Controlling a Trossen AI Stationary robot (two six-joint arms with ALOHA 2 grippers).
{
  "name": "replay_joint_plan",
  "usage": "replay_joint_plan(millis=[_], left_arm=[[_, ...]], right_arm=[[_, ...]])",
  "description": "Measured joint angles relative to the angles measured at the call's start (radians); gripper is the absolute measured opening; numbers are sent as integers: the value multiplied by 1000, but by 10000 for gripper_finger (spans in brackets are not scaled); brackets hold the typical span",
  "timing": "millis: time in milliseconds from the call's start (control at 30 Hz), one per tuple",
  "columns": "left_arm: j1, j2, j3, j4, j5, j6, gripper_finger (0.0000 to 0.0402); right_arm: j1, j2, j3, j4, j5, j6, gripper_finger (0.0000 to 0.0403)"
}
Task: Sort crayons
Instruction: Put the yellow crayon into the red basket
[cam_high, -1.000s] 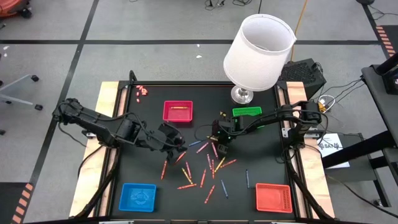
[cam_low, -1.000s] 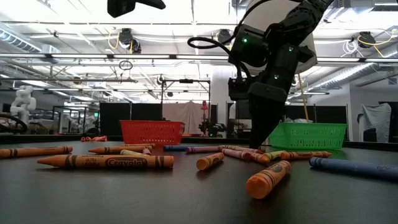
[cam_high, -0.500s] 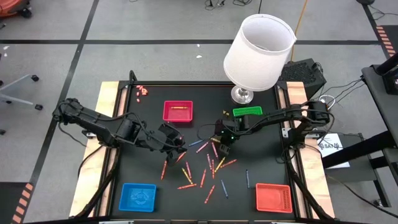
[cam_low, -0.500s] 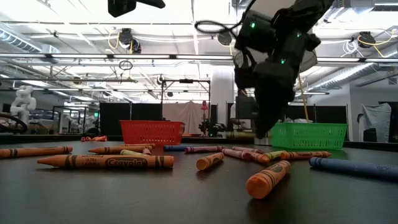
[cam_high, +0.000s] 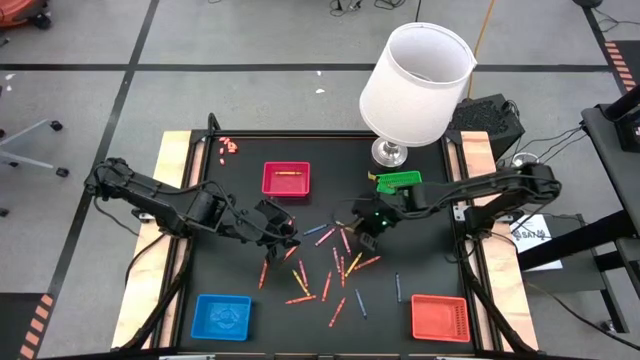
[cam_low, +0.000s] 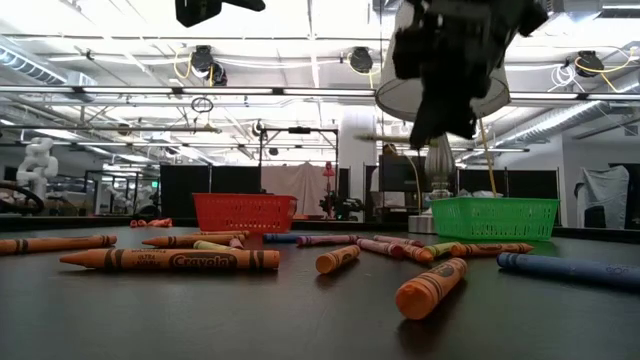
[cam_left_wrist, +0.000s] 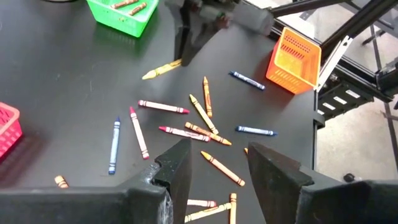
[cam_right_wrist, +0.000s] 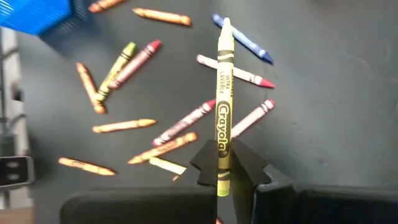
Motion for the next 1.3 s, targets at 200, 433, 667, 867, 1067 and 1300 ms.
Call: replay_joint_plan(millis=[200,433,667,867,1067,1300], left_arm=[[0,0,0,0,0,2,160],[0,0,0,2,0,17,160],[0,-6,0,11,0,22,160],[0,-6,0,11,0,22,160],[0,-6,0,10,0,22,160],[0,-6,0,9,-1,22,160]], right_arm=[[35,-69,0,21,3,60,0],[51,-140,0,115,8,78,0],[51,-208,2,221,52,58,0],[51,-259,2,281,83,33,0],[51,-301,2,292,84,28,0],[51,-342,2,328,83,9,0]])
